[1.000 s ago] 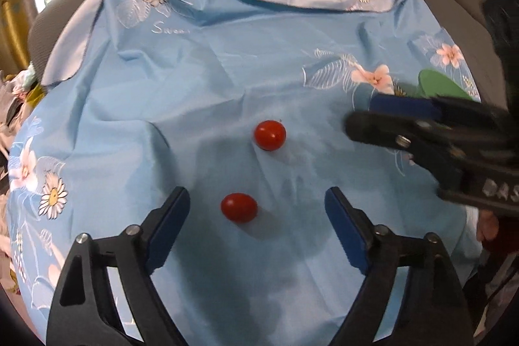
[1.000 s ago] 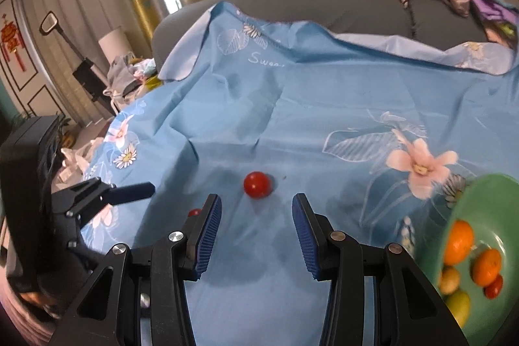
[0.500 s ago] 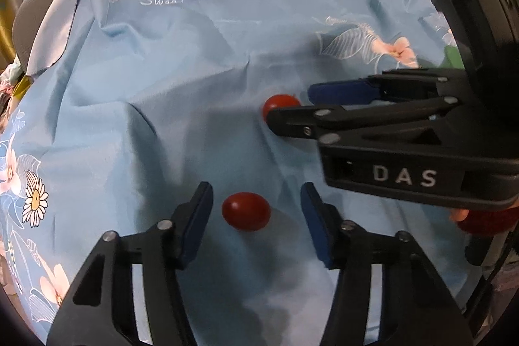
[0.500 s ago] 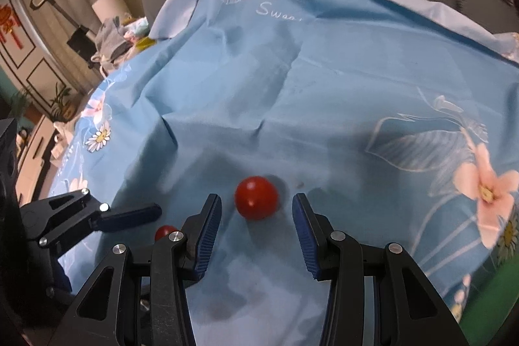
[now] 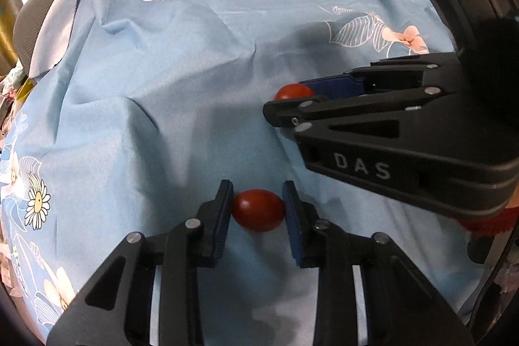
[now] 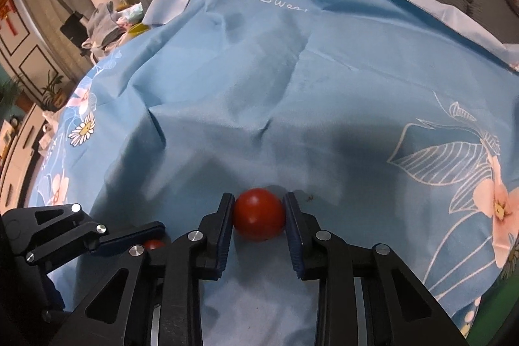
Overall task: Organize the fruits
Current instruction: 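Grasp a red cherry tomato with the left tool while the right tool grasps another, then carry both cherry tomatoes over the green bowl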
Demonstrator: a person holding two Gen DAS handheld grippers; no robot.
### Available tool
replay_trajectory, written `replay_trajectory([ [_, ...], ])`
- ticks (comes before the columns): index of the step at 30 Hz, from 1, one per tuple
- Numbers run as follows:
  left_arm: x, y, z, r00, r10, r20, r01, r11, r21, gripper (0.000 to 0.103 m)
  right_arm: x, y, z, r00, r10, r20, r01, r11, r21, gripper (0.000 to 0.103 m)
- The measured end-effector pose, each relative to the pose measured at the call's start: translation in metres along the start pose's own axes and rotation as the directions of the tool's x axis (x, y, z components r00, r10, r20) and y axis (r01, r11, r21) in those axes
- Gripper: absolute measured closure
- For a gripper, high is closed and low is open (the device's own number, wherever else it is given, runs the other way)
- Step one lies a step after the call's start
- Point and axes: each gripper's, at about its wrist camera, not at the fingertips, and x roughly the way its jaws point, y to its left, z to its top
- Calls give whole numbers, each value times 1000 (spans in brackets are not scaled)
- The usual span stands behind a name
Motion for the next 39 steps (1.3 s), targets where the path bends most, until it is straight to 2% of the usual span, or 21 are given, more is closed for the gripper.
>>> replay_trajectory([
  [8, -32, -11, -2, 998, -14, 64, 13, 1000, 18, 73, -41, 1, -12, 996, 34, 80, -37, 999, 36, 71],
  [17, -84, -40, -18, 990, -28, 139, 26, 1000, 15, 73, -109, 7, -55, 981, 58, 185, -70, 996, 56, 71],
  [28, -123, -105, -18, 981, -43, 189, 26, 996, 89, 73, -189, -18, -106, 949, -5, 315, -34, 992, 120, 71],
  [39, -127, -172, 5, 978, -71, 196, 31, 980, 199, 73, -230, -64, -148, 919, -83, 386, -3, 976, 217, 71],
])
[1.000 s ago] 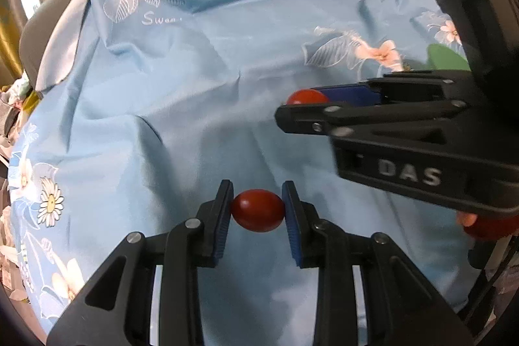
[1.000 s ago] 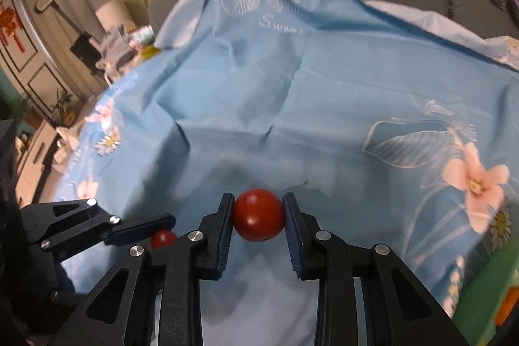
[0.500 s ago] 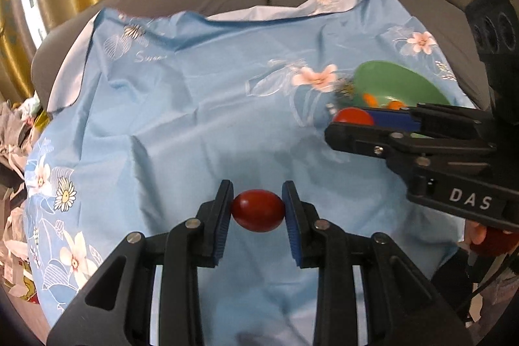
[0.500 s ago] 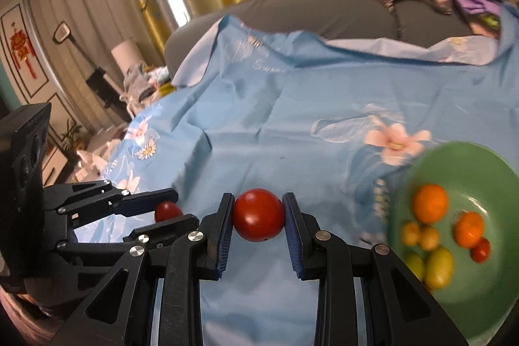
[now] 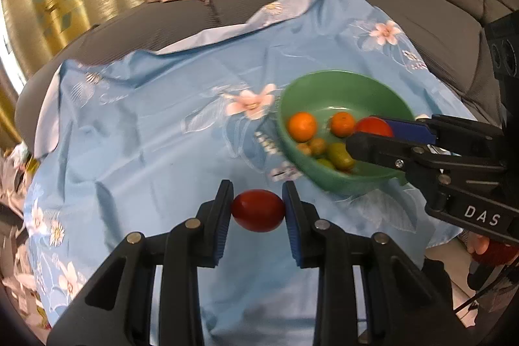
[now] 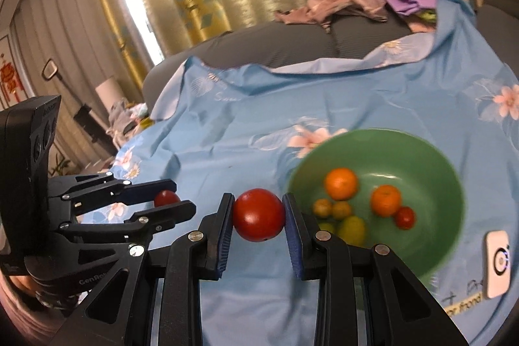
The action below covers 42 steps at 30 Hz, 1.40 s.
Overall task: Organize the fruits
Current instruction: 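Carry both cherry tomatoes over the green bowl, then open both tools to drop the cherry tomatoes into the bowl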
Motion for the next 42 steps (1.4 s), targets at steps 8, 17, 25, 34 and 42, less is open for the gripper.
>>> replay_trajectory([
  [8, 18, -36, 20, 1000, -19, -23, 21, 997, 79, 72, -14, -37, -6, 999, -39, 30, 37, 997, 65, 71],
  [17, 46, -69, 39, 997, -49, -57, 57, 988, 141, 72, -21, -68, -11, 996, -80, 35, 75, 991, 113, 71],
  [25, 67, -83, 49, 995, -55, -80, 68, 983, 171, 72, -18, -87, -15, 995, -101, 17, 98, 985, 141, 71],
  [34, 83, -89, 52, 993, -55, -107, 74, 980, 185, 72, -11, -95, -17, 994, -113, -5, 113, 982, 150, 71],
  [42, 90, -85, 51, 992, -38, -121, 59, 982, 180, 58, -2, -96, -17, 989, -142, -46, 148, 980, 137, 71],
])
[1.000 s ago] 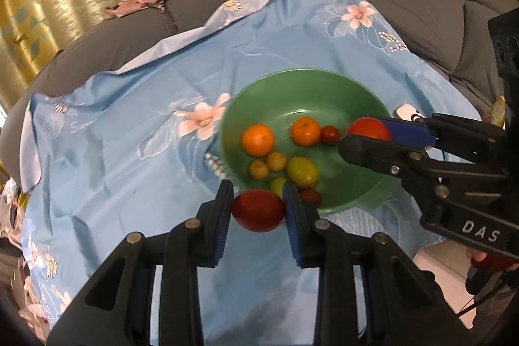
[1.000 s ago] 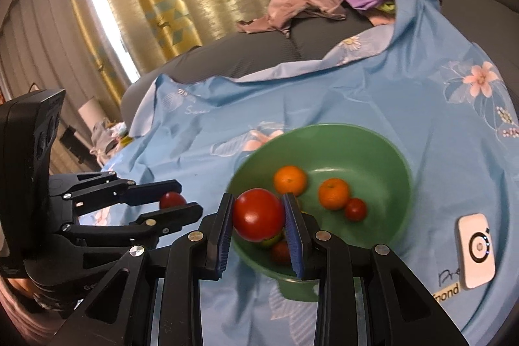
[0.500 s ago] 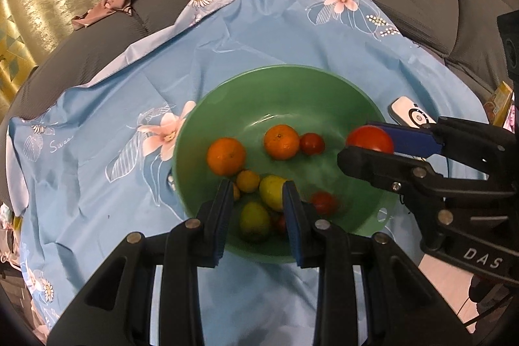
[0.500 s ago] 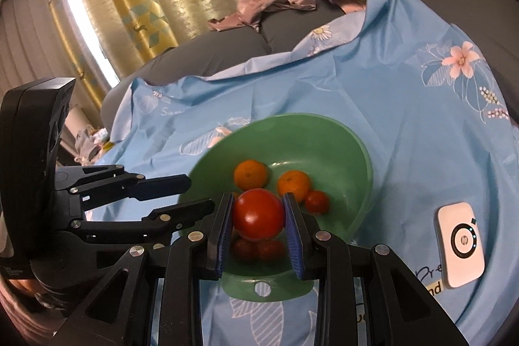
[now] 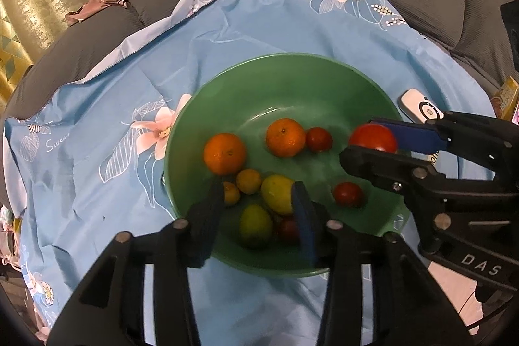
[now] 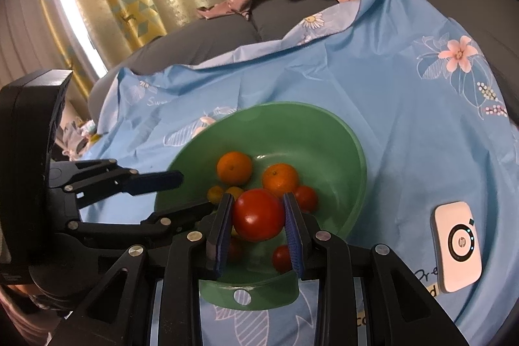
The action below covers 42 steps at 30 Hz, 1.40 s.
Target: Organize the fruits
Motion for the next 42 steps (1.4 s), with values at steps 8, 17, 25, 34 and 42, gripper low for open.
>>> replay_trajectory([
  [8, 0, 2, -1, 1000, 16, -1, -16, 1000, -2, 44, -1, 0, 1, 1000, -9, 1, 9, 1000, 4, 71],
  [17, -6, 6, -2, 999, 46, 4, -46, 999, -12, 25, -8, 3, 5, 1000, -27, 9, 27, 1000, 1, 71],
  [25, -16, 10, -3, 997, 71, 18, -71, 997, -29, 14, -14, 8, 7, 999, -50, 11, 50, 999, -9, 65],
  [34, -29, 16, -7, 997, 75, 18, -73, 995, -70, 8, -27, 10, 11, 996, -80, 31, 80, 997, 1, 53],
  [42, -43, 29, -9, 997, 52, 49, -43, 985, -169, 1, -36, 11, 12, 995, -97, 35, 96, 995, 18, 45],
])
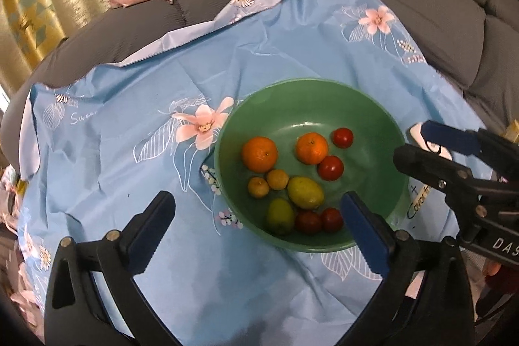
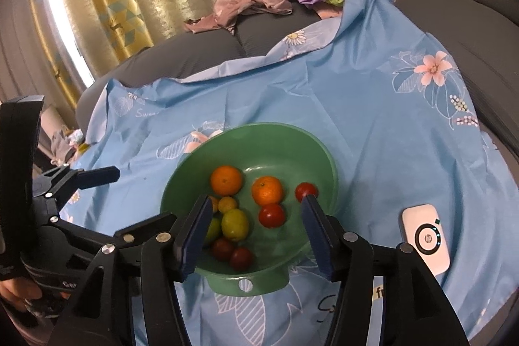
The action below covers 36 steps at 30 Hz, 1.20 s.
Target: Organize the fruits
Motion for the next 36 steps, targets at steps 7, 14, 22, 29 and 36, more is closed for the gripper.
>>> replay_trajectory([
  [7, -8, 2, -2, 999, -41, 2, 41, 997, -70, 1, -7, 0, -1, 1000, -14, 1, 14, 1000, 10, 45],
  [14, -5, 2, -5, 996, -89, -25, 85, 988, -129, 1, -11, -1, -2, 1000, -16, 2, 16, 1000, 12, 45],
  [22, -5, 9, -1, 998, -51, -41, 45, 989, -139, 1, -16, -1, -1, 1000, -24, -2, 24, 1000, -9, 45],
  [29, -10, 14, 13, 999, -21, -31, 17, 991, -132, 1, -13, 1, 5, 999, -32, -10, 32, 999, -33, 45],
  [36, -16, 15, 28, 1000, 4, -18, -6, 994, -107, 1, -9, 2, 8, 999, -29, -20, 28, 999, -39, 45],
])
